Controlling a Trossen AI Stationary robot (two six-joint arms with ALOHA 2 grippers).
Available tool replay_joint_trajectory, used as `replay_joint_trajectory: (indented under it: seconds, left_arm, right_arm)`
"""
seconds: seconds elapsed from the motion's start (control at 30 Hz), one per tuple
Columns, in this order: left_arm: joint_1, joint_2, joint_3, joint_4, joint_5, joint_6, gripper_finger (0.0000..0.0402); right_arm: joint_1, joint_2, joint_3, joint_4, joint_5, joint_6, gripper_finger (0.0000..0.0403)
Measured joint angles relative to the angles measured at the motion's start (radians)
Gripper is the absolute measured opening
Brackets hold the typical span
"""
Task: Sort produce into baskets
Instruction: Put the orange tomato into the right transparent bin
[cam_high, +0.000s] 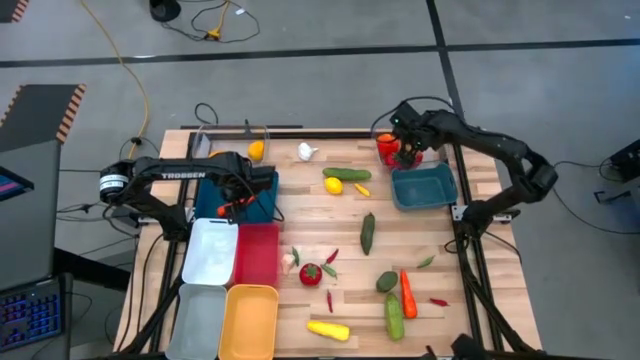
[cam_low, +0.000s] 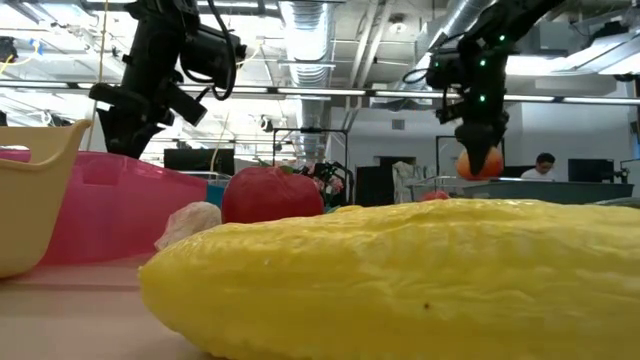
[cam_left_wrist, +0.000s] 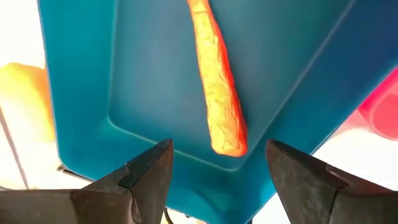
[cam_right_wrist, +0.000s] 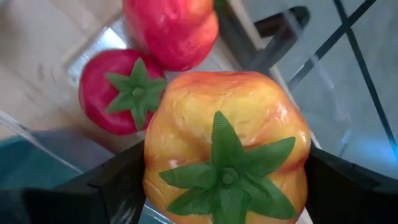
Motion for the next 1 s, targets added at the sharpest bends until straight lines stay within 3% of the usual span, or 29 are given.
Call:
replay_joint_trajectory:
  seconds: [0.4,0.87,1.0]
  left_arm:
    - [0.0,0.0,0.083,0.0,-0.001,0.003,0.0244]
    - [0.0,0.0,0.087,0.001,-0.004,0.012,0.0244]
    - [0.0,0.0,0.087,0.002,-0.001,0.042,0.0244]
  right_arm:
    - [0.0,0.096,0.0,-0.019,0.017,-0.007,0.0398]
    - [-0.007,0.078,0.0,-0.054,0.037,0.004,0.0398]
    - [-0.006,0.078,0.0,-0.066,0.113,0.048,0.0399]
